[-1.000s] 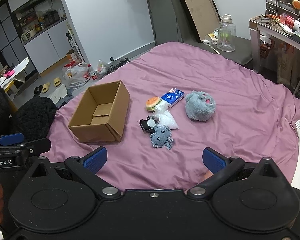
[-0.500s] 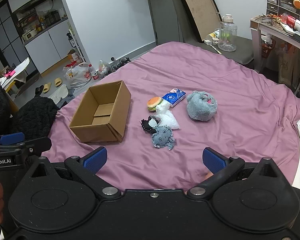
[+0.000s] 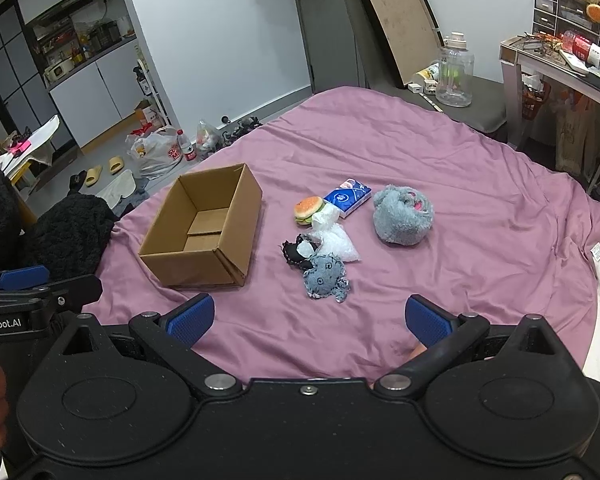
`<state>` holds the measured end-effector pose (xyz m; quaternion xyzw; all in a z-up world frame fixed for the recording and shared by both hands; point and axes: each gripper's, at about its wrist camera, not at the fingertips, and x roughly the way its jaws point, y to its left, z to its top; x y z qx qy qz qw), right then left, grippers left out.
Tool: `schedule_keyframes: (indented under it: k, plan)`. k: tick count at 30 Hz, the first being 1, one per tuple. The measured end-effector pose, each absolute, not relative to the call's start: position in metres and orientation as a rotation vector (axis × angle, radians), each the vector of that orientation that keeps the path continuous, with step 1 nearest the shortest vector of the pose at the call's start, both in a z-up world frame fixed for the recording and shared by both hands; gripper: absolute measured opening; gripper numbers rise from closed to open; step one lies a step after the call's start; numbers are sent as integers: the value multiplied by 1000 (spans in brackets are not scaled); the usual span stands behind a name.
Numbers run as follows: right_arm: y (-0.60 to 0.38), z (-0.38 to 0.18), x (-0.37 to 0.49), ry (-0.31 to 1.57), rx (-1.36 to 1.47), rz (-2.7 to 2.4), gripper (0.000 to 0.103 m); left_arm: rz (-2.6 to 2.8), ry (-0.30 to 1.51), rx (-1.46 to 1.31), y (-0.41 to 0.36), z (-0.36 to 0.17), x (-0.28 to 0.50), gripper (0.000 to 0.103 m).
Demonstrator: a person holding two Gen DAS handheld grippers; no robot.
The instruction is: Organize soft objects
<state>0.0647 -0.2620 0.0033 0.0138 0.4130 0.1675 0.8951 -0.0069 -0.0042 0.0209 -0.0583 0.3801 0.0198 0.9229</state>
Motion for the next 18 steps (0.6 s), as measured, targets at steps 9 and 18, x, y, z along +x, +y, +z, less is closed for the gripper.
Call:
schedule_keyframes:
  k: [9, 18]
  plan:
    - [-262, 2, 64, 857, 29, 348, 103, 40, 780, -121, -4, 20, -8, 103]
    - [-264, -3, 72, 872, 32, 354, 103, 35, 787, -126, -7, 17, 0, 103]
